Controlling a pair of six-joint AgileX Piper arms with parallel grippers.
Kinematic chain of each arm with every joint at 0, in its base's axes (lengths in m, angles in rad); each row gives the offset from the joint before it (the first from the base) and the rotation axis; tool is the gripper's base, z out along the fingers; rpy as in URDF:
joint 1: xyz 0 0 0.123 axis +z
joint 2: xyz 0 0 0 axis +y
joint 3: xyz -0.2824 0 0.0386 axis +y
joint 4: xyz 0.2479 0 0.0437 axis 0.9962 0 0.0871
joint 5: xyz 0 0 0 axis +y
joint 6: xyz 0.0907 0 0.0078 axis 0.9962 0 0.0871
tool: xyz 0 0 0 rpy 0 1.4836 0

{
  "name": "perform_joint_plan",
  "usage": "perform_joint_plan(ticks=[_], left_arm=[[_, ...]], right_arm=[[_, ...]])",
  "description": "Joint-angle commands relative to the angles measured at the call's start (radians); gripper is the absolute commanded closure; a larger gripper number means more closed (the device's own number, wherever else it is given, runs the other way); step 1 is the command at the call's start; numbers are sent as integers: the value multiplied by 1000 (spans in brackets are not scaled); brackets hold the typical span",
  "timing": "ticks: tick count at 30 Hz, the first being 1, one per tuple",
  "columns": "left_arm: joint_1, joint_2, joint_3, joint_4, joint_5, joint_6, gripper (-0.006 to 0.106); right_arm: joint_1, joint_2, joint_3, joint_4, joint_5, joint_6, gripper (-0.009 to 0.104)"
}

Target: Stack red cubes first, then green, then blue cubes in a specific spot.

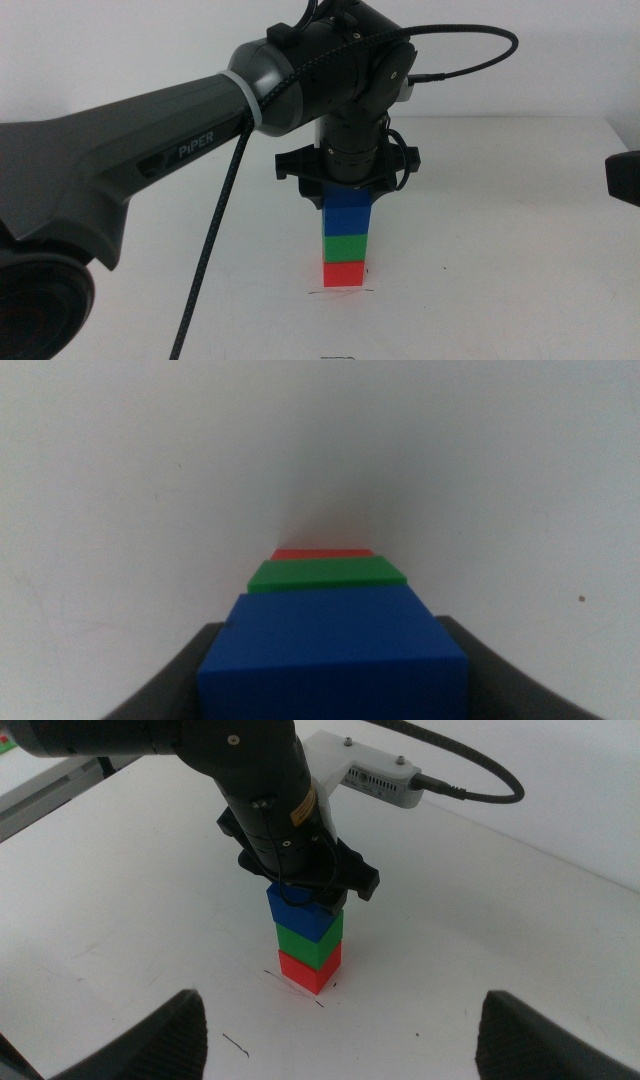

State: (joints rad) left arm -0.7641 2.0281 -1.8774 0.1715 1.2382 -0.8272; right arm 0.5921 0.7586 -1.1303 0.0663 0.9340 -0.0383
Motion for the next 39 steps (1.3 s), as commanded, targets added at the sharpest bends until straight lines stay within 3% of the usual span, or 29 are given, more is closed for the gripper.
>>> perform_joint_plan(ticks=[1,12,24,31,39], left_arm=[[-3,-60,-31,19,47,-1,64],[-3,-60,-31,40,47,2,31],[-3,-60,-31,37,25,92,27],[-3,-61,-52,36,30,133,7],[-4,-90,-115,31,76,174,7]], right_arm=[[-9,1,-29,-5,-63,-12,2],[-9,1,-29,-5,-63,-12,2],[-9,1,-29,-5,-63,-12,2],[-9,1,-29,-5,-63,-12,2],[-9,1,-29,-5,-63,-12,2]])
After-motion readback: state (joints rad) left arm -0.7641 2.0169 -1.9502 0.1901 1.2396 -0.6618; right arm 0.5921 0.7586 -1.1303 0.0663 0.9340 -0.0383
